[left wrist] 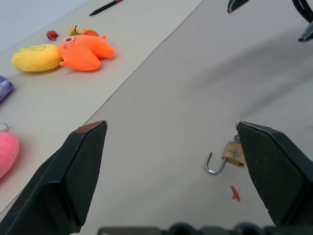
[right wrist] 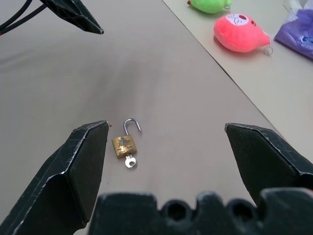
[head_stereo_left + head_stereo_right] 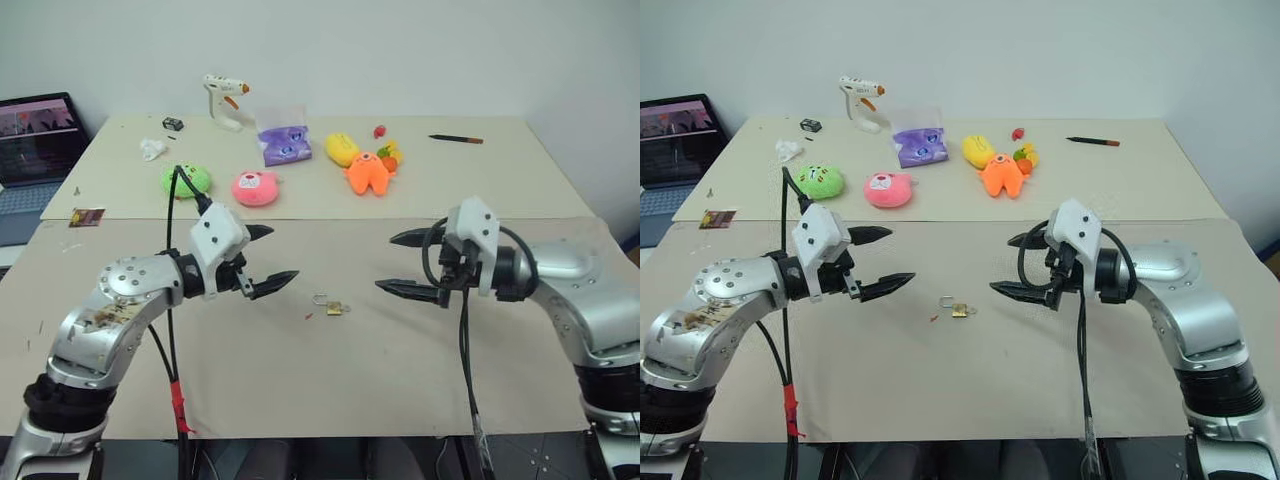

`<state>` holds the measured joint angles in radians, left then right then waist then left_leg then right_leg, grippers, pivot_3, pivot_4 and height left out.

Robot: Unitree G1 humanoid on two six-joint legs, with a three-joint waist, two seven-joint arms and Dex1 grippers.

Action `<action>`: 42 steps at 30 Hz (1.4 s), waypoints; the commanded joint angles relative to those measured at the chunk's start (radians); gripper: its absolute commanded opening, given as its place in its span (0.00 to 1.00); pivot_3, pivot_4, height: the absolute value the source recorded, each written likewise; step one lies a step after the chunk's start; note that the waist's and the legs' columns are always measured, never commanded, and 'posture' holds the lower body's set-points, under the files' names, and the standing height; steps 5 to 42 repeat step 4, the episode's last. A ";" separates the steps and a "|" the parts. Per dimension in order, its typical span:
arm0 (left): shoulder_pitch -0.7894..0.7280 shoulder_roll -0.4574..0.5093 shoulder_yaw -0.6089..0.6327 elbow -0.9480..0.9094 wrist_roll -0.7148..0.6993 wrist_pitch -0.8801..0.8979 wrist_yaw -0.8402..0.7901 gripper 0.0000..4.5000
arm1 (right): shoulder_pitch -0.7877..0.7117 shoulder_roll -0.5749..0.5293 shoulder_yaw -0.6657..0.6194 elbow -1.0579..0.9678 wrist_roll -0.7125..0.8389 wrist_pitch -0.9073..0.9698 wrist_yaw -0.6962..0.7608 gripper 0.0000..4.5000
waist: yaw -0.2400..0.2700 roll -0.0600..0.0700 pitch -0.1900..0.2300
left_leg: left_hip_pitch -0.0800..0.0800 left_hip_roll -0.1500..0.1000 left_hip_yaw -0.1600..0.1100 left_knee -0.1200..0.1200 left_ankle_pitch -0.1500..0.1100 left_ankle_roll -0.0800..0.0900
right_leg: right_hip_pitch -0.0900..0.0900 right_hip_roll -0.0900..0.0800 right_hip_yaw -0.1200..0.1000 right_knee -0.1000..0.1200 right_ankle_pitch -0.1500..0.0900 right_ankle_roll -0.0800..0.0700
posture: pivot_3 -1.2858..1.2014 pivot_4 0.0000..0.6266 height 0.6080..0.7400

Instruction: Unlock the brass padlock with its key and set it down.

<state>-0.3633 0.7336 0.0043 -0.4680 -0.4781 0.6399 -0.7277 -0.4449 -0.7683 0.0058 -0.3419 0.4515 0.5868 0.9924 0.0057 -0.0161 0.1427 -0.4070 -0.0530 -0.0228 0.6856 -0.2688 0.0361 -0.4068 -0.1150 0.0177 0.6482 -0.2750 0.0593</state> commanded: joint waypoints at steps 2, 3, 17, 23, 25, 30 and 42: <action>-0.011 -0.023 0.026 -0.041 -0.004 0.008 0.039 1.00 | 0.010 -0.003 -0.051 -0.011 -0.001 -0.035 -0.030 0.99 | 0.001 0.000 0.000 | 0.000 0.000 0.000 0.000 0.000 0.000 | 0.000 0.000 0.000 0.000 0.000 0.000 | 0.52 0.24 1.00; -0.014 -0.022 0.024 -0.039 -0.001 0.007 0.036 1.00 | 0.011 -0.002 -0.051 -0.012 0.000 -0.037 -0.032 0.99 | 0.001 0.000 0.000 | 0.001 0.000 0.000 0.000 0.000 0.000 | 0.001 0.000 0.000 0.000 0.000 0.000 | 0.52 0.24 1.00; -0.019 -0.019 0.022 -0.034 -0.009 0.013 0.024 1.00 | 0.010 -0.001 -0.052 -0.013 0.002 -0.037 -0.033 0.99 | 0.001 0.000 0.000 | 0.001 0.000 0.000 0.000 0.000 0.000 | 0.001 0.000 0.000 0.000 0.000 0.000 | 0.52 0.24 1.00; -0.019 -0.019 0.022 -0.034 -0.009 0.013 0.024 1.00 | 0.010 -0.001 -0.052 -0.013 0.002 -0.037 -0.033 0.99 | 0.001 0.000 0.000 | 0.001 0.000 0.000 0.000 0.000 0.000 | 0.001 0.000 0.000 0.000 0.000 0.000 | 0.52 0.24 1.00; -0.019 -0.019 0.022 -0.034 -0.009 0.013 0.024 1.00 | 0.010 -0.001 -0.052 -0.013 0.002 -0.037 -0.033 0.99 | 0.001 0.000 0.000 | 0.001 0.000 0.000 0.000 0.000 0.000 | 0.001 0.000 0.000 0.000 0.000 0.000 | 0.52 0.24 1.00; -0.019 -0.019 0.022 -0.034 -0.009 0.013 0.024 1.00 | 0.010 -0.001 -0.052 -0.013 0.002 -0.037 -0.033 0.99 | 0.001 0.000 0.000 | 0.001 0.000 0.000 0.000 0.000 0.000 | 0.001 0.000 0.000 0.000 0.000 0.000 | 0.52 0.24 1.00; -0.019 -0.019 0.022 -0.034 -0.009 0.013 0.024 1.00 | 0.010 -0.001 -0.052 -0.013 0.002 -0.037 -0.033 0.99 | 0.001 0.000 0.000 | 0.001 0.000 0.000 0.000 0.000 0.000 | 0.001 0.000 0.000 0.000 0.000 0.000 | 0.52 0.24 1.00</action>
